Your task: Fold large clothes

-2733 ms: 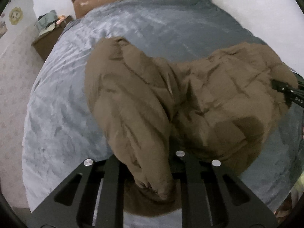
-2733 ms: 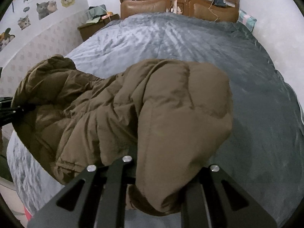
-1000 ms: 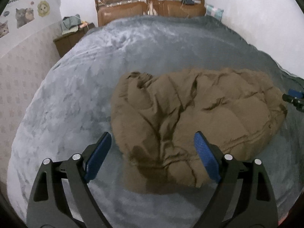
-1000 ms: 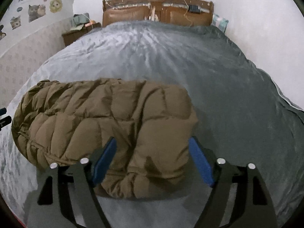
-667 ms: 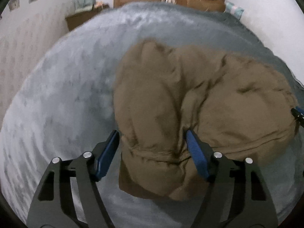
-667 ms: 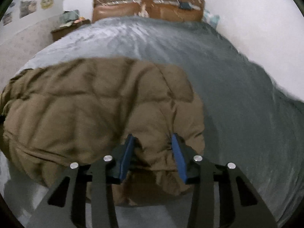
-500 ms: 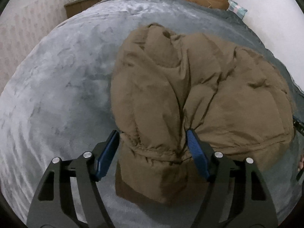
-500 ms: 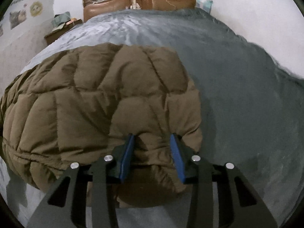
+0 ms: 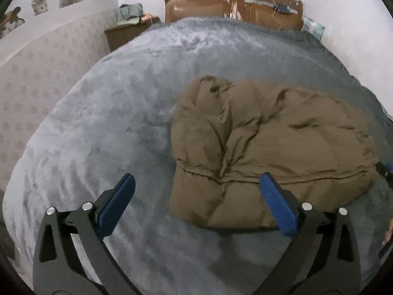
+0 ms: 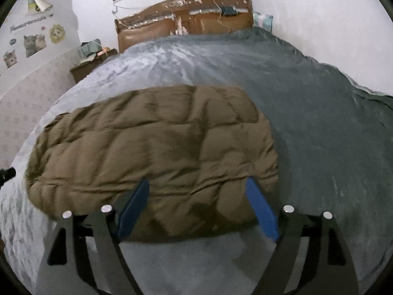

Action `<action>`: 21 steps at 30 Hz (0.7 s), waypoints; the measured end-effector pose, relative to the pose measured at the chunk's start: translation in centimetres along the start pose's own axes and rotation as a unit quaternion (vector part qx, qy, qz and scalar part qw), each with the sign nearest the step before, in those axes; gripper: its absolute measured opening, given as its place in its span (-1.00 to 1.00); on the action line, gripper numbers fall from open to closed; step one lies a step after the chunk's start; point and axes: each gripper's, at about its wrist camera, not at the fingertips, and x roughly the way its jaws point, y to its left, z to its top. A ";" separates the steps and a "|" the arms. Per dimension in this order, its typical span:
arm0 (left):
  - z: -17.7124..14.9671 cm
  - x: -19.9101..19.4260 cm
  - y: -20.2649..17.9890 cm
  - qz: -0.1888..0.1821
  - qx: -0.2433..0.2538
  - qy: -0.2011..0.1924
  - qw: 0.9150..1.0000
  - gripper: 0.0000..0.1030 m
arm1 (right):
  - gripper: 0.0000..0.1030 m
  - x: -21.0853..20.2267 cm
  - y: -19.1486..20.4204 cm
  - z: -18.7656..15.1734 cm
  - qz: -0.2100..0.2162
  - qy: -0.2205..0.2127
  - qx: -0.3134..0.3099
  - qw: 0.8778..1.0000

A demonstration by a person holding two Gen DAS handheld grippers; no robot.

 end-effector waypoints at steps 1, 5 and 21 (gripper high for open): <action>-0.1 -0.8 -0.1 -0.002 0.000 -0.005 1.000 0.94 | 0.68 -0.7 0.6 -0.2 0.000 -0.003 -0.001 1.000; -0.9 -5.4 -0.4 -0.008 -0.003 -0.036 0.999 0.94 | 0.93 -4.0 3.1 -1.5 0.000 -0.017 -0.011 1.000; -3.7 -17.2 -0.8 -0.025 -0.003 -0.093 0.995 0.94 | 0.96 -16.2 8.4 -2.6 -0.016 -0.060 -0.042 0.997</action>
